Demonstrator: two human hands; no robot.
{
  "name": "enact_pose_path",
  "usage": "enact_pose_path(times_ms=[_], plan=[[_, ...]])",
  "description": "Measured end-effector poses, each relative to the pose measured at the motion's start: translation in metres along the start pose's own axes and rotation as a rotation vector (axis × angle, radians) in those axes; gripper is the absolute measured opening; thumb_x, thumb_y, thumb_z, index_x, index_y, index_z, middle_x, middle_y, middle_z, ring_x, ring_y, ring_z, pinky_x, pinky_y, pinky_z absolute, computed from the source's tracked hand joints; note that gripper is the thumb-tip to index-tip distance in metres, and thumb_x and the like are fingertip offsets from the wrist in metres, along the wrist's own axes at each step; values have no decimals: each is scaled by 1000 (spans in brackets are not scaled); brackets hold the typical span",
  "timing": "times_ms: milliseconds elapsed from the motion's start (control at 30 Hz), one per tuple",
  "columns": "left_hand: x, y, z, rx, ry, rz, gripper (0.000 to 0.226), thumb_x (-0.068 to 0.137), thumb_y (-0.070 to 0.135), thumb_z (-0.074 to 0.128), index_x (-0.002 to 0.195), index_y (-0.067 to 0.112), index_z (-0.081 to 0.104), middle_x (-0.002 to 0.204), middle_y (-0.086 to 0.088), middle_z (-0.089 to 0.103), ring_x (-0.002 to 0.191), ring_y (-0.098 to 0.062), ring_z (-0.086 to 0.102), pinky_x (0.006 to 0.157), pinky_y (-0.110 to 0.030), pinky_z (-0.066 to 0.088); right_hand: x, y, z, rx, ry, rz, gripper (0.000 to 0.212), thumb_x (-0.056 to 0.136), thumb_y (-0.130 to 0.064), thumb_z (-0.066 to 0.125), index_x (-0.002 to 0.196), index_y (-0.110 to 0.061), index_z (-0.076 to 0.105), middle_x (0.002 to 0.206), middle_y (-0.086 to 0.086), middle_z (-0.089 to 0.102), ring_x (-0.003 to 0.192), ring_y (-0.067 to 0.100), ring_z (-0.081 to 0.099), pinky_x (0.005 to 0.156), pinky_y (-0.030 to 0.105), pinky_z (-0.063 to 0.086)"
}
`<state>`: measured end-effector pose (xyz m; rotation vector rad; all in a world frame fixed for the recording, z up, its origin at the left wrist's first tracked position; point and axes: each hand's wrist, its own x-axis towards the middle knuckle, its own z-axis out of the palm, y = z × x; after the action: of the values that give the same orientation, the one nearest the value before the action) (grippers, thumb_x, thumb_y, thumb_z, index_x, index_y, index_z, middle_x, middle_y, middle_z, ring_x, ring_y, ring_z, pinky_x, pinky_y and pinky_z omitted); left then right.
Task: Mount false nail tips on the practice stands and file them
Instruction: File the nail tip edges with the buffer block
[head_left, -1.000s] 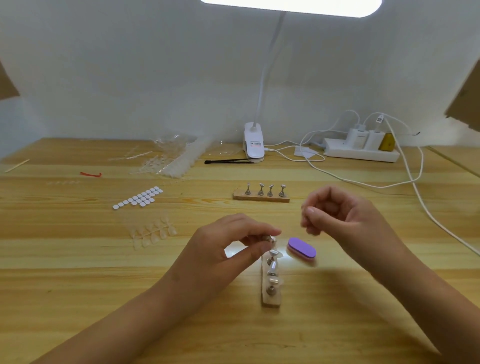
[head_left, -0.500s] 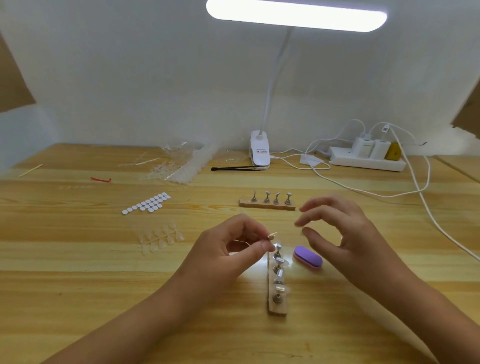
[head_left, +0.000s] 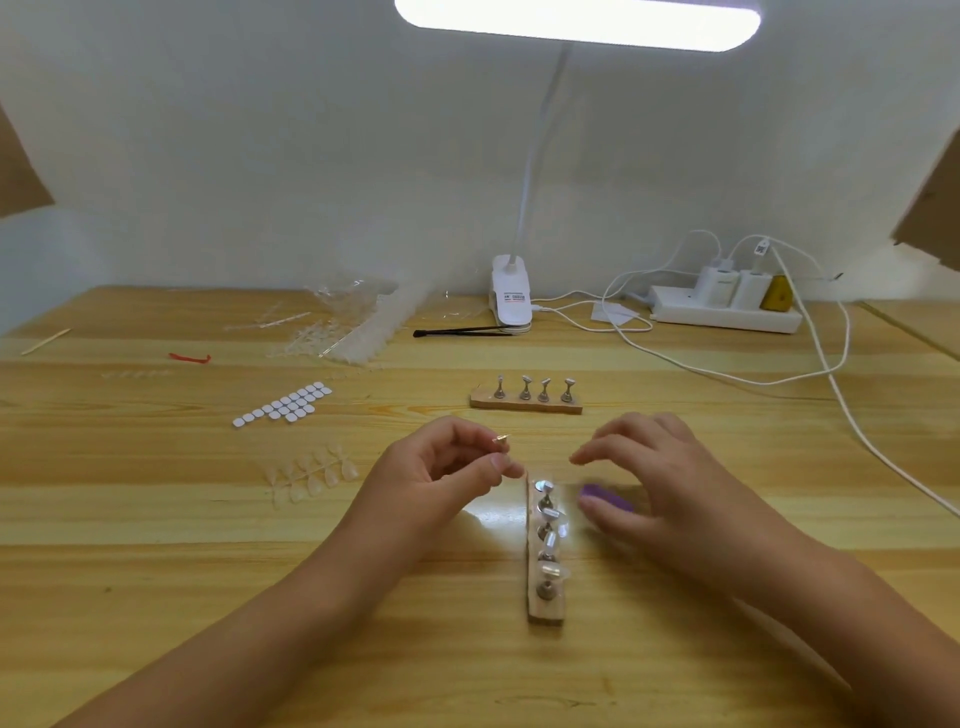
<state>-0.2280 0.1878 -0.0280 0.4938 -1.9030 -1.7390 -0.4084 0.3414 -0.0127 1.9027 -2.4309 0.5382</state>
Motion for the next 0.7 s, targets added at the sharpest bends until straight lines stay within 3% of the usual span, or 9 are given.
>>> enact_pose_path(times_ms=[100, 200, 300, 433, 533, 667, 700], plan=[[2, -2, -2, -55, 50, -12, 10, 90, 18, 67, 100, 16, 68, 95, 0, 77, 94, -10, 71, 84, -19, 55, -1, -4, 8, 33, 26, -99, 22, 82, -54, 51, 99, -41, 58, 121, -25, 44, 121, -3, 27, 104, 24, 28], [4, -2, -8, -110, 112, -8, 15, 85, 26, 69, 99, 20, 69, 95, 0, 77, 92, -8, 70, 80, -17, 54, -2, -2, 11, 28, -44, -119, 25, 80, -62, 52, 92, -41, 56, 124, -31, 36, 128, -7, 18, 107, 21, 14], [6, -2, -12, -111, 157, -2, 12, 85, 26, 69, 96, 21, 70, 92, 2, 76, 90, -6, 69, 78, -18, 54, -2, -2, 13, 16, -26, -95, 23, 80, -60, 52, 89, -39, 58, 126, -28, 38, 127, -4, 20, 106, 26, 21], [6, -3, -10, -109, 159, -12, 8, 88, 21, 68, 96, 21, 71, 91, 2, 76, 89, -5, 69, 77, -15, 53, 0, -2, 12, -69, 139, 12, 10, 88, -33, 64, 97, -34, 66, 127, -16, 47, 125, 6, 28, 99, 28, 22], [4, -2, -8, -85, 132, -18, 13, 87, 22, 68, 101, 20, 70, 94, 3, 77, 91, -7, 70, 78, -15, 53, 4, 1, 4, 24, 310, 47, 21, 86, -14, 69, 103, -27, 69, 118, -11, 56, 118, 13, 39, 96, 32, 27], [3, 1, -5, -69, 99, -19, 13, 89, 17, 68, 102, 14, 69, 93, 2, 77, 89, -5, 71, 77, -12, 51, 4, 5, -14, 323, 488, 87, 32, 91, -4, 59, 101, -34, 65, 107, -24, 61, 108, 2, 50, 91, 9, 32], [2, 2, -4, -77, 98, -19, 12, 89, 15, 68, 101, 13, 69, 92, 2, 78, 87, -5, 71, 76, -11, 51, 3, 7, -19, 391, 513, 114, 30, 93, -6, 56, 97, -35, 64, 106, -24, 63, 108, 0, 53, 89, 9, 34]])
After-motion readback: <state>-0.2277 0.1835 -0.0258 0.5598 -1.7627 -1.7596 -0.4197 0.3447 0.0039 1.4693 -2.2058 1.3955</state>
